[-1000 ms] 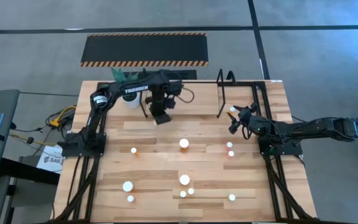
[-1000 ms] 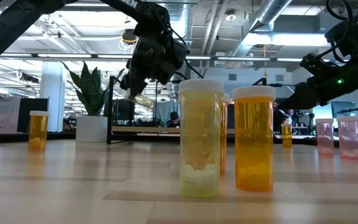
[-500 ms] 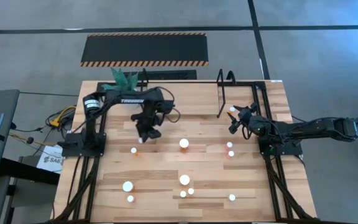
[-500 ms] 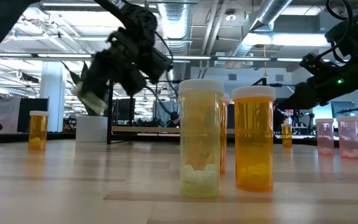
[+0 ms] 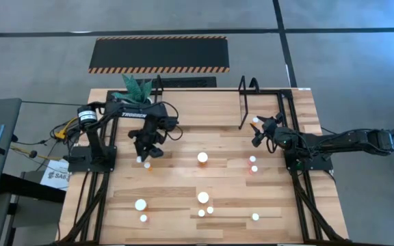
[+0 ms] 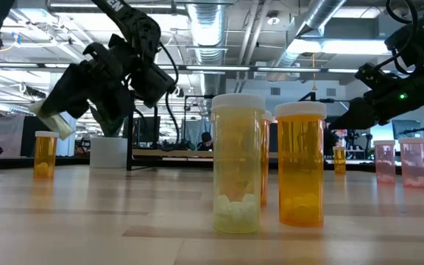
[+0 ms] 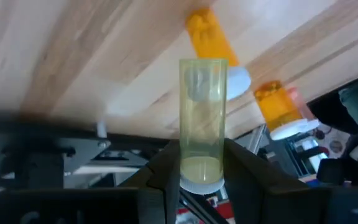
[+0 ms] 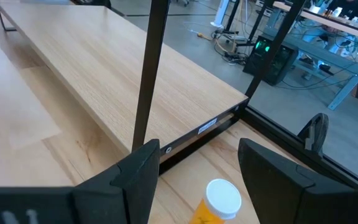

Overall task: Pick and place medicine bottles onto shelf by color
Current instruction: Put the top left yellow pill bottle on the shelf

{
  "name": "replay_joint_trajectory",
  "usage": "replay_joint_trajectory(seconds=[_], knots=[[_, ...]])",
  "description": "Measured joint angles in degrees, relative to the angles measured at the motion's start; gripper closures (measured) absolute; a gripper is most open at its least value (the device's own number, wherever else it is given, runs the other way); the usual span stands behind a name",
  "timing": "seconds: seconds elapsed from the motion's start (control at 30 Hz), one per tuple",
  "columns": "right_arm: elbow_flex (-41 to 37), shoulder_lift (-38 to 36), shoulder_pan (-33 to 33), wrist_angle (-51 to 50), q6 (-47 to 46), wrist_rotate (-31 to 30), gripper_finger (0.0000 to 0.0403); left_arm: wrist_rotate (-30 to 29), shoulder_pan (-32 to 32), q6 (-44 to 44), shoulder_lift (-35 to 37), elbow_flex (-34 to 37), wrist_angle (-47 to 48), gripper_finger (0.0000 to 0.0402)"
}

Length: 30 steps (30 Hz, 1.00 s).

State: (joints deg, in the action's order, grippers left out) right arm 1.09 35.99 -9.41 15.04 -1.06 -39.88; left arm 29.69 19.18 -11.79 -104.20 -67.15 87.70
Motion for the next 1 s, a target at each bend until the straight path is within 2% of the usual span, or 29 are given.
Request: replay_joint_trajectory(seconds=[0.1,0.37,0.57,0.83,1.0], knots=[[0.0,0.0,0.0,0.0,0.0,0.0,0.0159,-1.4,0.0,0.5,0.0,-1.6,-0.1,0.0314],[0.0,0.0,0.0,0.0,0.0,0.0,0.0159,-9.8,-0.3,0.5,0.0,-8.8,-3.4,0.0314],[0.0,0.0,0.0,0.0,0.0,0.0,0.0159,-9.4,-0.6,0.8,0.0,-12.7,-4.0,0.0314],[0.0,0.0,0.0,0.0,0.0,0.0,0.0159,-10.1,-2.9,4.3,0.0,-15.5,-13.4,0.0314],[0.0,0.0,0.0,0.0,0.0,0.0,0.0159,-16.0,-3.1,4.5,0.0,-17.2,-15.6,0.0314]])
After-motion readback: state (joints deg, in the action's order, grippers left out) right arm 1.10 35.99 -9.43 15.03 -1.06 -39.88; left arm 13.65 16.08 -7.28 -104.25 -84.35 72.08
